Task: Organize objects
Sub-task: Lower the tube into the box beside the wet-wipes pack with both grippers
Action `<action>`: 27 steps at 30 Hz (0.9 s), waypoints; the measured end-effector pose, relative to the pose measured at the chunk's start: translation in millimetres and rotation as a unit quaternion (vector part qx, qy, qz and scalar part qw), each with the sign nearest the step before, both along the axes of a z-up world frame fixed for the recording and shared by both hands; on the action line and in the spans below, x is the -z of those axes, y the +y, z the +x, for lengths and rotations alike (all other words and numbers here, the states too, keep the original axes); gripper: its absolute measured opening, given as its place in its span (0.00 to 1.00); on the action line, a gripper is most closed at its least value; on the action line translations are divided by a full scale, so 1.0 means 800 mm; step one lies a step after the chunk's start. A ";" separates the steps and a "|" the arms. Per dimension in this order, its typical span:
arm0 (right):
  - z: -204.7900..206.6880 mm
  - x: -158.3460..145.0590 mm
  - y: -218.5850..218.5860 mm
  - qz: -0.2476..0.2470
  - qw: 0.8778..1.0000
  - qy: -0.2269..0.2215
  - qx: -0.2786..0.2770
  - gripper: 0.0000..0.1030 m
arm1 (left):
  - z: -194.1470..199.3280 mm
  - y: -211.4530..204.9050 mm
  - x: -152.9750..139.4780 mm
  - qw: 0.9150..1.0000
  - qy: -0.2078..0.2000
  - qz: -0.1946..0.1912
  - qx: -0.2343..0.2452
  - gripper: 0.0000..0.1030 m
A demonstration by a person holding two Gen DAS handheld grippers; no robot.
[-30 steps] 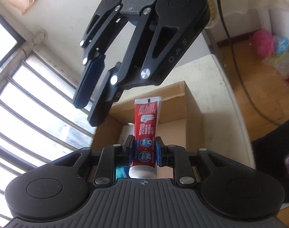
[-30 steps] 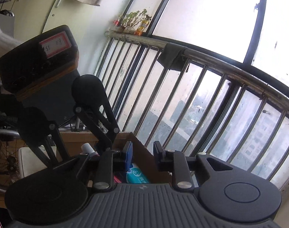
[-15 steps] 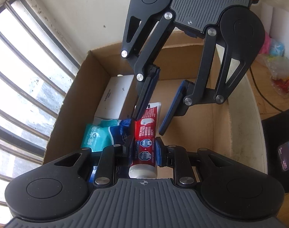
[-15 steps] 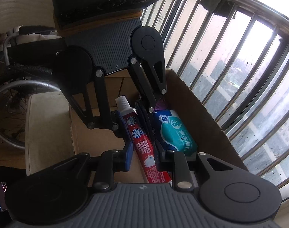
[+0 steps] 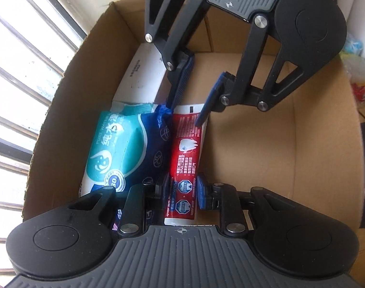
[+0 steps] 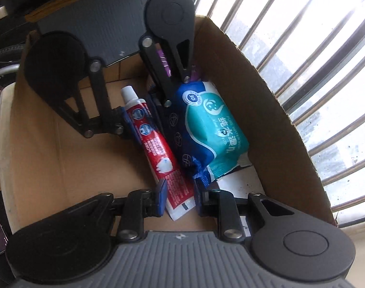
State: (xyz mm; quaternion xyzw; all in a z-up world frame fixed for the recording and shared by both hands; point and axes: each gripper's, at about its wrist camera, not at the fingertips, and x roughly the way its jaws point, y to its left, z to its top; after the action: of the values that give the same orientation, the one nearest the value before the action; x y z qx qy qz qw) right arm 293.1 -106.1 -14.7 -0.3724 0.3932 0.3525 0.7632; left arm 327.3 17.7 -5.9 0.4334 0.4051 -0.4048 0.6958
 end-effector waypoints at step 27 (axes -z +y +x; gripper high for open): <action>-0.031 0.016 0.026 -0.037 0.998 -0.023 0.046 0.26 | -0.071 0.042 -0.056 0.998 0.038 -0.021 -0.045 0.07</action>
State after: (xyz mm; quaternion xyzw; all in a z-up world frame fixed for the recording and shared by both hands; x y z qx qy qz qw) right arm 268.2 -85.1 -27.5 -0.3901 0.4051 0.2933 0.7731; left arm 270.9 51.0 39.0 0.3842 0.4424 -0.3974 0.7062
